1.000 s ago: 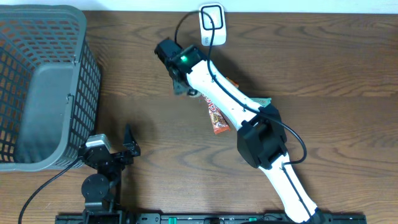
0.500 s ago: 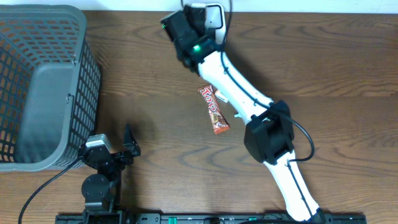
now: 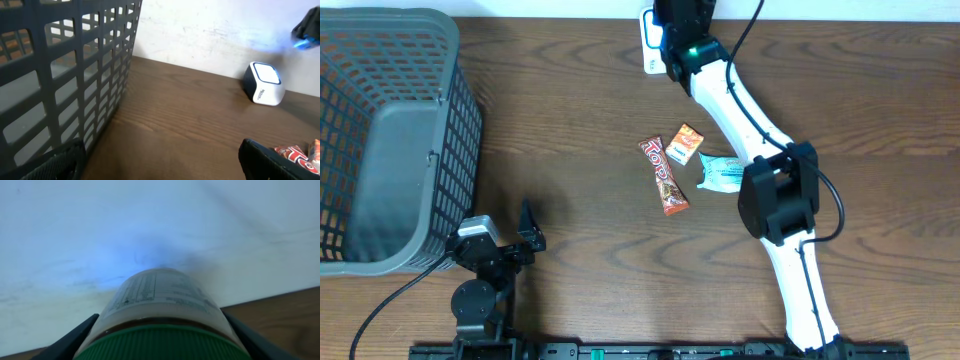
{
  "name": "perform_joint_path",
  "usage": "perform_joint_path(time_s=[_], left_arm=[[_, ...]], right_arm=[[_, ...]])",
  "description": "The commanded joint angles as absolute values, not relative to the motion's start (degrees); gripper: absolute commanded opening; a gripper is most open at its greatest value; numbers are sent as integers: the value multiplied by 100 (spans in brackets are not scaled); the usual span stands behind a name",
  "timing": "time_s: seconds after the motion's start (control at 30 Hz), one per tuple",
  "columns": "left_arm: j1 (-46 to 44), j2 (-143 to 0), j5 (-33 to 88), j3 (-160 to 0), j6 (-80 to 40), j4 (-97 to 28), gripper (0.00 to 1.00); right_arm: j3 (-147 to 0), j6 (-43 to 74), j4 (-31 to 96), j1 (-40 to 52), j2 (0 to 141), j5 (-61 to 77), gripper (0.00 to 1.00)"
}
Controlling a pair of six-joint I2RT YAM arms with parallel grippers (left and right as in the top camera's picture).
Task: Scan the item barcode
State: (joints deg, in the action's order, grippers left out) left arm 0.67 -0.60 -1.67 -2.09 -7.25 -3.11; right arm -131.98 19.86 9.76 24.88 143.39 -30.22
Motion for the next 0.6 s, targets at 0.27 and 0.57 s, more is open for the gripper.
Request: perform_joint_path(time_s=[0.27,0.57], left_arm=[[56,-23,-196,-23,-650,-399,98],[56,-23,-196,-23,-650,-399,98]], right_arm=[[-13200,1664,803,2742,14787,-2969,50],[-13200,1343,2497,2849,13906,-3715,51]])
